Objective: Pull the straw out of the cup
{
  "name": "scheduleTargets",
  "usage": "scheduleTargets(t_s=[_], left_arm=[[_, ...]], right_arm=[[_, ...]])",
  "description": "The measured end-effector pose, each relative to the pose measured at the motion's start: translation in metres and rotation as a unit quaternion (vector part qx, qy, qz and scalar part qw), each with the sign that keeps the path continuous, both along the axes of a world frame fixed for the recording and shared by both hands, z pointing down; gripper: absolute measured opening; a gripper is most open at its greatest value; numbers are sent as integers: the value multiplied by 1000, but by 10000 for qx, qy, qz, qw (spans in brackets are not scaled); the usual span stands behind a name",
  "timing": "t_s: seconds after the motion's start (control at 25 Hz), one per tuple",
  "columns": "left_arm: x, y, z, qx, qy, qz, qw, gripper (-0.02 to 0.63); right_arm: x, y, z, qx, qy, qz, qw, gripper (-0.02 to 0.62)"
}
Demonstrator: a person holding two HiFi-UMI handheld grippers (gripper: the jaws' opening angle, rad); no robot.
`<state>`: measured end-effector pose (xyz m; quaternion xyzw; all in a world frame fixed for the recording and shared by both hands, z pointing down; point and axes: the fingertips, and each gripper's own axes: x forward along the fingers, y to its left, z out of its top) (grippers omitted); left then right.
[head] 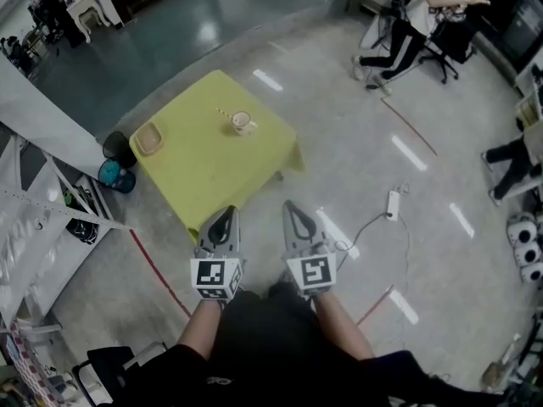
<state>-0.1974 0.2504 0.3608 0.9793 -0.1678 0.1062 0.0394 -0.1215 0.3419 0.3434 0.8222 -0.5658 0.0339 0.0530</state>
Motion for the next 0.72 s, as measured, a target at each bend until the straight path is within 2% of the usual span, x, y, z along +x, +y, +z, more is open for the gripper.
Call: scheduleTargets(t_s=[0.32,0.72], left_arm=[[31,30,15,-8,-228,42,9997,44],[54,12,31,-165,-242,80,9995,44]], right_arm=[[37,29,19,-7,-215,12,9998,17],[60,17,30,-107,-206,102,9997,17]])
